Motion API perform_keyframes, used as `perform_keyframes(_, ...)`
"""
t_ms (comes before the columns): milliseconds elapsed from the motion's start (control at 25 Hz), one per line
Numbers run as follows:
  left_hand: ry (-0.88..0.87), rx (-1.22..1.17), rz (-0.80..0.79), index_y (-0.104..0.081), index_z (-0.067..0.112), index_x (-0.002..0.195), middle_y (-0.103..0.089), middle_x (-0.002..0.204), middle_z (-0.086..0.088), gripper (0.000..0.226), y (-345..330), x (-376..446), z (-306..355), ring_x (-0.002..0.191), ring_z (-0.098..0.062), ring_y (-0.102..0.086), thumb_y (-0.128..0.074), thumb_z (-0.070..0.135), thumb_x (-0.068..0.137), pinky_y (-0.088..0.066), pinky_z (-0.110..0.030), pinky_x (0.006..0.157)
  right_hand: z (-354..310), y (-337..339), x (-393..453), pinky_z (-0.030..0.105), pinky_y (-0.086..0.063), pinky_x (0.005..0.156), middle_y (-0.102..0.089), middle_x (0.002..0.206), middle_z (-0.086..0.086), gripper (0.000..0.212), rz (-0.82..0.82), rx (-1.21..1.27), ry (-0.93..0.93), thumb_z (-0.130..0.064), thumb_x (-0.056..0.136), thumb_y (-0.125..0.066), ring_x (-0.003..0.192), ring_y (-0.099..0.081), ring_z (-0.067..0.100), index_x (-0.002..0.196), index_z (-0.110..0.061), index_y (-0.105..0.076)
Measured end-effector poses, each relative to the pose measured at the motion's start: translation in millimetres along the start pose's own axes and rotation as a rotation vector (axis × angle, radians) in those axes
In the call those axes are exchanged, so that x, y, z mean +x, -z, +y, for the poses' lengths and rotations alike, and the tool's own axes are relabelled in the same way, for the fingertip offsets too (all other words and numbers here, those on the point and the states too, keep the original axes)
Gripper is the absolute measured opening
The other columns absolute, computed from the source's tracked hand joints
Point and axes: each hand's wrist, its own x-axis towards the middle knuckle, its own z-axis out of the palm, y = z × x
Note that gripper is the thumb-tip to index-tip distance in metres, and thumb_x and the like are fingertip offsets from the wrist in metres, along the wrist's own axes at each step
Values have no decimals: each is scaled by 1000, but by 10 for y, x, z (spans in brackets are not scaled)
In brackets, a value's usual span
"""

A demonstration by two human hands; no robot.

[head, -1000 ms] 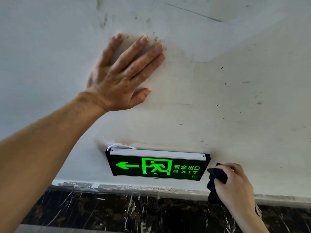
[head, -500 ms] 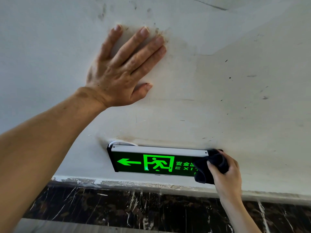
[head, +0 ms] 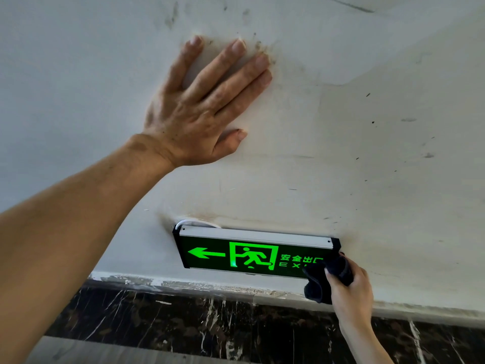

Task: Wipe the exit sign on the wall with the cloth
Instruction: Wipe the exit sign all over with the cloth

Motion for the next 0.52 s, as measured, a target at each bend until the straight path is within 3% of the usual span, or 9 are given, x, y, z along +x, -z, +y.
perform_keyframes(280,-1,1,5,-28,13,159,-30,158,-4,75,1,5,-6,146,-29,-27,-41,50,95,-12,-53,121,293,-203,7,46,-49,86,-61,112,11,28,-53,-133,-113,-15,83,-68,92,-59,27,111,-16,-64)
perform_keyframes(440,-1,3,8,-30,13,158,-31,158,-4,73,-3,7,6,145,-29,-30,-40,50,96,-12,-53,121,361,-236,15,38,-46,75,-64,100,10,15,-108,-170,-141,-16,84,-67,79,-56,23,92,-23,-58)
perform_keyframes(520,3,-1,3,-29,13,158,-30,159,-4,74,-1,14,0,145,-29,-29,-41,51,96,-10,-53,121,416,-231,42,41,-49,78,-65,93,9,16,-203,-182,-278,-15,82,-68,80,-58,25,96,-20,-61)
